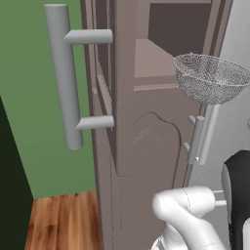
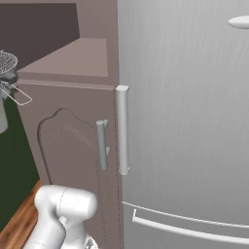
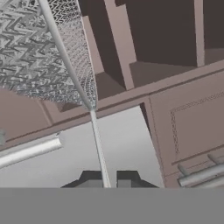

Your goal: Open the cabinet and setup a tea strainer by placing it in the bowl upright.

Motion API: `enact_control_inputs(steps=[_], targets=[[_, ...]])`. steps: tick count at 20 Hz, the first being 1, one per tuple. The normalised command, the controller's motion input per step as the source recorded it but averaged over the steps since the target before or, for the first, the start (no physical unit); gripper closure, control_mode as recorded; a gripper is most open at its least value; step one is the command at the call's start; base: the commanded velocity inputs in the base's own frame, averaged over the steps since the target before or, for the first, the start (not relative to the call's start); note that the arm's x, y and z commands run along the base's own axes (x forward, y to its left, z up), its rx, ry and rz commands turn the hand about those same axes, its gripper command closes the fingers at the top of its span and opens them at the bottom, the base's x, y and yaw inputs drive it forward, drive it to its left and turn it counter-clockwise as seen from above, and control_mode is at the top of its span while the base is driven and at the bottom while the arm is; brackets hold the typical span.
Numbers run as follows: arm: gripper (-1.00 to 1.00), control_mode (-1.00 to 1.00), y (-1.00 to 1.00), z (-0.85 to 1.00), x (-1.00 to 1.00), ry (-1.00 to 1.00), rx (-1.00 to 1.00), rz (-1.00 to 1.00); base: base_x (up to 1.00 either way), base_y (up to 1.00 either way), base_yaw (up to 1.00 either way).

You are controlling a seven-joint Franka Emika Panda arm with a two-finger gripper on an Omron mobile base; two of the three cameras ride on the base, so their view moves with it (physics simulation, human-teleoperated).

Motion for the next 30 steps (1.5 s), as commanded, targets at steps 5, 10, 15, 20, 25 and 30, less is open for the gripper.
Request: enact_control_inputs(steps=[5,10,15,20,25,30], targets=[[1.00,-1.00,-0.43,-0.06,-0.18,0.04,-0.22,-0.13,0.00,0.00,0.00],[1.00,-1.00,-0.71,-0.17,0.00,0.00,-0.10,-0.24,0.00,0.00,0.00],[1.00,-1.00,-0.67,-0.29,0.00,0.03,-0.03,-0.28,0.00,0.00,0.00],[1.00,-1.00,-0.50,-0.35,0.00,0.16,0.00,-0.30,0.00,0.00,0.00],[1.00,-1.00,-0.29,-0.38,0.00,0.15,-0.05,-0.29,0.00,0.00,0.00],[1.00,-1.00,-0.03,-0.34,0.00,0.03,-0.06,-0.24,0.00,0.00,0.00]])
